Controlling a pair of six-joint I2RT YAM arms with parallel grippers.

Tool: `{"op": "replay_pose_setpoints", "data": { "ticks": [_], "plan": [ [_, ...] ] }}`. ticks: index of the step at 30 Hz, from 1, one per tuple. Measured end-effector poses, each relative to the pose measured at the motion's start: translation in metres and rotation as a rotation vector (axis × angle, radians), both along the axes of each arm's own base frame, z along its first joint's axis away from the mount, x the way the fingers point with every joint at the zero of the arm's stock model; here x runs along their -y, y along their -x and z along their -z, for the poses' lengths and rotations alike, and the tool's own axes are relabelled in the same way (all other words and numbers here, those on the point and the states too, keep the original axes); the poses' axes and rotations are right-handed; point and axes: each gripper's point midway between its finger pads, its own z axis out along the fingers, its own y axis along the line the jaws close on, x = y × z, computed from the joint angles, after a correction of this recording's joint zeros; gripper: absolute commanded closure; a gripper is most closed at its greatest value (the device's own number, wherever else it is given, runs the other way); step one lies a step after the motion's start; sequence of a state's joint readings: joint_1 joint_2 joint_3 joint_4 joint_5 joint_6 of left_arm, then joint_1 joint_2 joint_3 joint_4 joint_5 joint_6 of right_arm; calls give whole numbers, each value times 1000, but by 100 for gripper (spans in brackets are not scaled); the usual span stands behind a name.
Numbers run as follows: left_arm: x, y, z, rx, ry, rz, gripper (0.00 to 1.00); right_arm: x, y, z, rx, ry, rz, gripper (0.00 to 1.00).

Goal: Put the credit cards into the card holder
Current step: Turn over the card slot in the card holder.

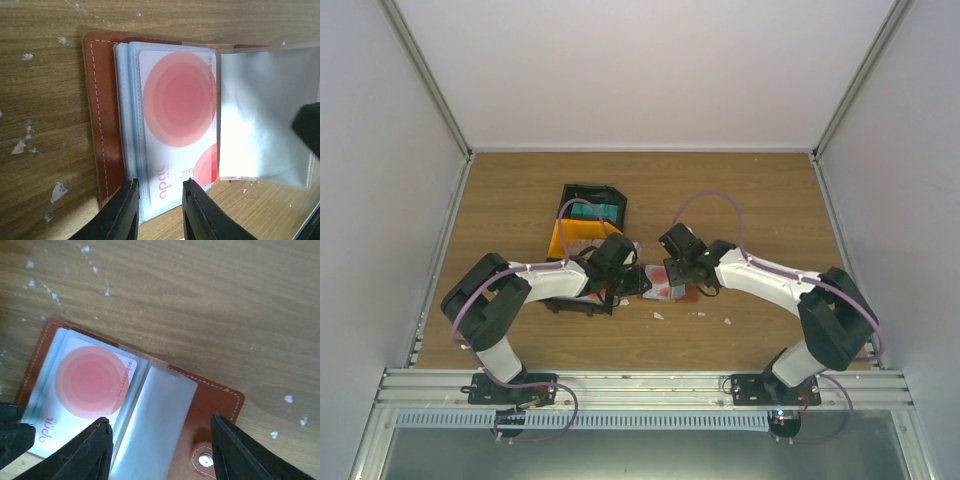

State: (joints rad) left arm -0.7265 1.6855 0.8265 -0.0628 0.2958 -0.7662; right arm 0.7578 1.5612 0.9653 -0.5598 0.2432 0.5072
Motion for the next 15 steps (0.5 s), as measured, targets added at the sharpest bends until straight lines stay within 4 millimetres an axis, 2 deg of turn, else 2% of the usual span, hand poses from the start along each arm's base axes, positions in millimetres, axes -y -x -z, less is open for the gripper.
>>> {"op": "replay_pose_setpoints", "data": {
  "ticks": [3,4,6,9,15],
  "plan": [
    [-1,-1,0,0,0,-3,72,-1,-2,-14,34,-20,-3,66],
    [-1,-1,0,-1,1,-2,72,-3,-2,-18,38,-36,-7,75],
    [-1,-1,0,-2,2,-2,73,-8,-1,-19,32,-57,-26,79],
    [-1,-1,0,-4,5,-1,73,-14,1,-11,2,-64,-63,79],
    [-1,-1,-1,-8,10,1,73,-28,8,-1,-45,-112,-123,66]
  ]
}}
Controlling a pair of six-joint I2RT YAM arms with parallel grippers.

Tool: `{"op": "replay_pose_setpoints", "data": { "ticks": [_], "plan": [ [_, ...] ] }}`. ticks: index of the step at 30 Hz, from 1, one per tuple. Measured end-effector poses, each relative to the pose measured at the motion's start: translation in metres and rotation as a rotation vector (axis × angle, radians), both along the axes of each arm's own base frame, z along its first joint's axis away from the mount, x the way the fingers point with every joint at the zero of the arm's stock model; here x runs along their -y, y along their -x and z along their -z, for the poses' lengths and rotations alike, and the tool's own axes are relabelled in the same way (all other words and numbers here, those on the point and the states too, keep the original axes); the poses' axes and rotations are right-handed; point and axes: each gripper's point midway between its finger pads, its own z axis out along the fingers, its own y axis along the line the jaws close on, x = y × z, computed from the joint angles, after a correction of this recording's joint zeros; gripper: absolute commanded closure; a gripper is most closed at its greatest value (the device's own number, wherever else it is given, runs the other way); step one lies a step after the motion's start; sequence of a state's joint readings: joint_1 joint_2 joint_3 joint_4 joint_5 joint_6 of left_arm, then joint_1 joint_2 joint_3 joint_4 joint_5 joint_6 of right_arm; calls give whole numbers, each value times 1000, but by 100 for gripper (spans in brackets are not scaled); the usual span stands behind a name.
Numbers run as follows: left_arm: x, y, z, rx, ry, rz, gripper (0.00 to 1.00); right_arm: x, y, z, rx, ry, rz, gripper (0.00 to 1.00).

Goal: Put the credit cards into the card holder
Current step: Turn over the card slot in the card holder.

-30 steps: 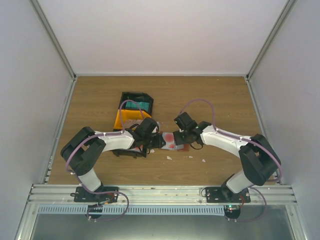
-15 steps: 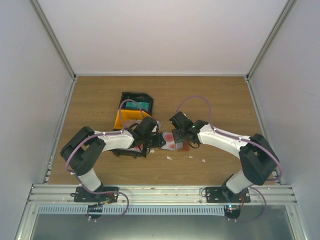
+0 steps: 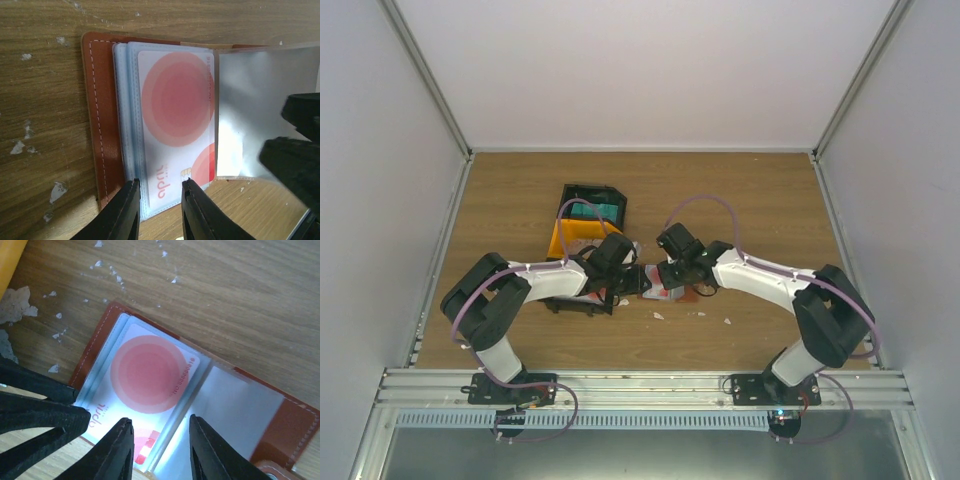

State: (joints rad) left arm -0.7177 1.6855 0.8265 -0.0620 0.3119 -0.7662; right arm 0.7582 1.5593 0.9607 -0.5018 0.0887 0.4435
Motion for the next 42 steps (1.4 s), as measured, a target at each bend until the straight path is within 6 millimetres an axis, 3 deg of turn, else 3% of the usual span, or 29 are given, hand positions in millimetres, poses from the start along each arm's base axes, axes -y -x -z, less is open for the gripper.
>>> {"op": "replay_pose_setpoints", "data": {
  "ticks": [8,17,42],
  "plan": [
    [2,0,-1,0,11,5,73,0,9,29,-84,22,-3,65],
    [2,0,-1,-9,18,8,73,7,14,50,-133,62,40,76],
    [10,-2,-5,-5,68,30,73,9,12,53,-124,60,79,81]
  ]
}}
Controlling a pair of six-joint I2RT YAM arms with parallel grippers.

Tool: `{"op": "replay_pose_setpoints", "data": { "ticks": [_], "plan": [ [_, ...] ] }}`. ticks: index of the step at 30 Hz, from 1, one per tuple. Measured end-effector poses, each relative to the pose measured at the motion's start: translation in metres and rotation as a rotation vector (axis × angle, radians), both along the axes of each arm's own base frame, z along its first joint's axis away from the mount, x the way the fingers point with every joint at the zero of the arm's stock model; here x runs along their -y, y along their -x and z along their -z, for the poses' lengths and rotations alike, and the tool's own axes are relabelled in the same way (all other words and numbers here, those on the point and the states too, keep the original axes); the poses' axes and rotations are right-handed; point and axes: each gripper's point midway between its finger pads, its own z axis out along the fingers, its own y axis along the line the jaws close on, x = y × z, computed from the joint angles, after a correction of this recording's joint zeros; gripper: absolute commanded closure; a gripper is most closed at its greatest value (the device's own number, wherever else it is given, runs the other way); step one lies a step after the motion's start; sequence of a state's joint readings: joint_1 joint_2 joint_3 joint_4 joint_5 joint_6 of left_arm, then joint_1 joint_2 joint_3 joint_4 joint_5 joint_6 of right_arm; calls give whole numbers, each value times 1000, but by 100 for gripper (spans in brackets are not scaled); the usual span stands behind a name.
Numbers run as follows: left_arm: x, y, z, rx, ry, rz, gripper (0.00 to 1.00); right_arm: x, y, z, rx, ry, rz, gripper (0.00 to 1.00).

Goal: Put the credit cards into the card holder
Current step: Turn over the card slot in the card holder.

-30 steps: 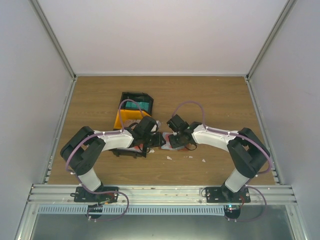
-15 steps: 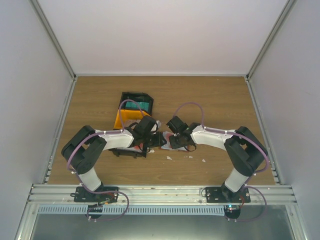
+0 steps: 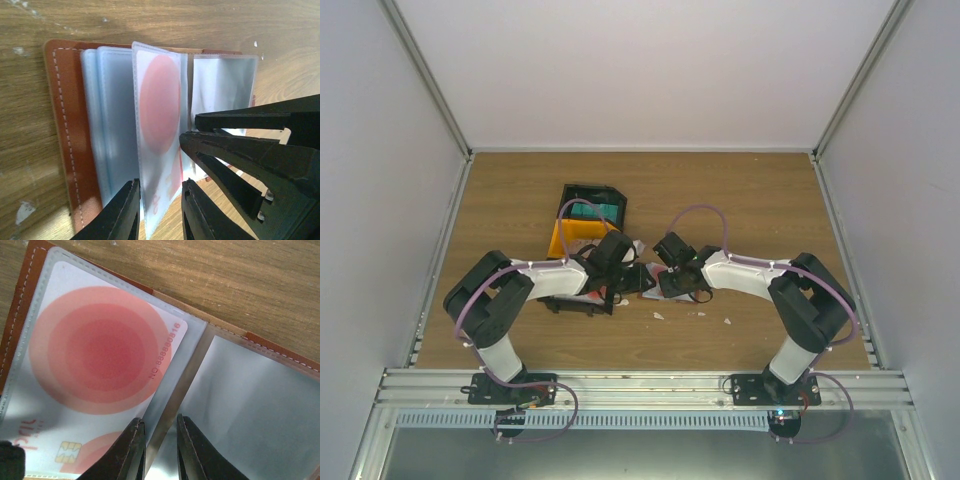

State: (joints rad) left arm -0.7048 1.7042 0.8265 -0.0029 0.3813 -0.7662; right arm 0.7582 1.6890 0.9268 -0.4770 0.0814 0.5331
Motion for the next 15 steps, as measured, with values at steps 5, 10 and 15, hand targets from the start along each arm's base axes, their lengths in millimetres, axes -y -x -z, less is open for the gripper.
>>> {"op": "replay_pose_setpoints", "data": {
  "ticks": [5,10,15],
  "plan": [
    [6,2,-2,-5,33,27,73,0,0,0,1,-3,4,81],
    [14,6,-6,2,74,78,72,0,0,-2,11,-13,15,79],
    [18,8,-10,14,97,117,68,10,-1,-23,72,-36,59,75]
  ]
}}
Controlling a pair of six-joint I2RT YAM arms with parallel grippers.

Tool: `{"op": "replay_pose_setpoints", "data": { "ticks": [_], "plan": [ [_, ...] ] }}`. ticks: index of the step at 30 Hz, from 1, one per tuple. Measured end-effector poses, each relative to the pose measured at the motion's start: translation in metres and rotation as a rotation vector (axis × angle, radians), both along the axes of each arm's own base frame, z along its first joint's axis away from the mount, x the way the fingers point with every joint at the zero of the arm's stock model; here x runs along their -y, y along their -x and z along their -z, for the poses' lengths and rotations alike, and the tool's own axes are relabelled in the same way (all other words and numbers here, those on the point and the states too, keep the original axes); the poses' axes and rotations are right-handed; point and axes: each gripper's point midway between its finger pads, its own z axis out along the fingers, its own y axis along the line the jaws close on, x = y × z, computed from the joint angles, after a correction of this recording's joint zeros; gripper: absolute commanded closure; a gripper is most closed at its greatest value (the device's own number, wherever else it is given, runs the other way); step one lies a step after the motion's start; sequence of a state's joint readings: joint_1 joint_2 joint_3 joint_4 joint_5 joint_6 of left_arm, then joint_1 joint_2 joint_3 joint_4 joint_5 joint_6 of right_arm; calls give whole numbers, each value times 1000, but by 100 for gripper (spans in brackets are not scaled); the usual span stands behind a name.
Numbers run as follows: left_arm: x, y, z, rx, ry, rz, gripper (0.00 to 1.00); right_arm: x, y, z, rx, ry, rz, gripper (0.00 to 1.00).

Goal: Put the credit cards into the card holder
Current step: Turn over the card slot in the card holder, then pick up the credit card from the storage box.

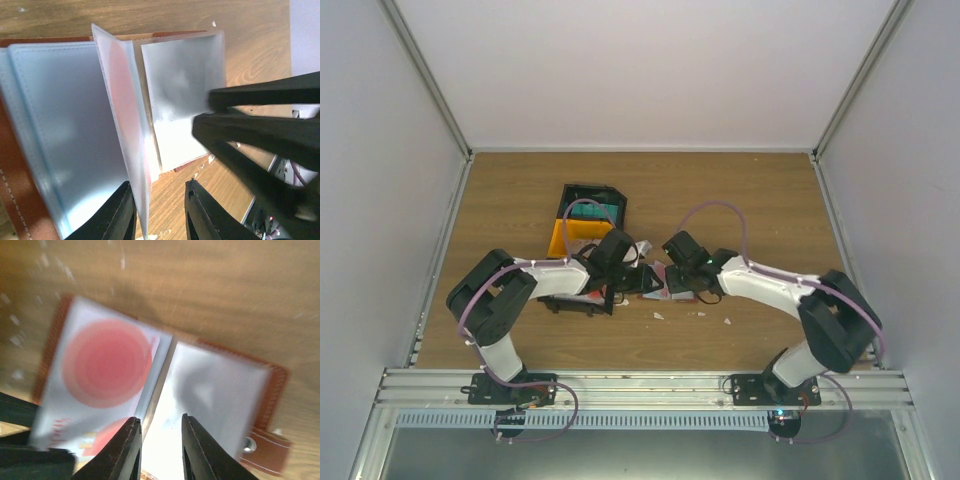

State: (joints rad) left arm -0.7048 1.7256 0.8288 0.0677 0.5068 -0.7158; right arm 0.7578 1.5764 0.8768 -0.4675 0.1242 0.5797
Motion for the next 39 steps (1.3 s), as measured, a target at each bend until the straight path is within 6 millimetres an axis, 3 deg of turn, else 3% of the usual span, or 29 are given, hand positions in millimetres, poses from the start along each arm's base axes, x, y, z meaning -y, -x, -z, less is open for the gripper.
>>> {"op": "replay_pose_setpoints", "data": {
  "ticks": [4,7,16,21,26,30,35,39],
  "plan": [
    [5,0,-4,6,17,25,64,7,-13,-47,132,-69,79,71],
    [12,-2,-6,14,27,48,59,18,-18,-67,189,-94,144,70],
    [55,-3,-24,80,69,158,51,59,-12,-63,190,-71,291,69],
    [68,-1,-14,69,39,176,49,72,-12,-75,217,-96,341,67],
    [60,1,0,38,-20,160,44,75,-13,-82,233,-115,349,65],
    [51,-2,-4,65,-70,143,35,68,-13,-82,224,-134,303,65],
    [25,-14,-47,177,-143,55,34,51,-14,-74,187,-162,222,64],
    [-17,-25,-81,250,-220,-76,38,30,-12,-65,142,-175,134,60]
  ]
}}
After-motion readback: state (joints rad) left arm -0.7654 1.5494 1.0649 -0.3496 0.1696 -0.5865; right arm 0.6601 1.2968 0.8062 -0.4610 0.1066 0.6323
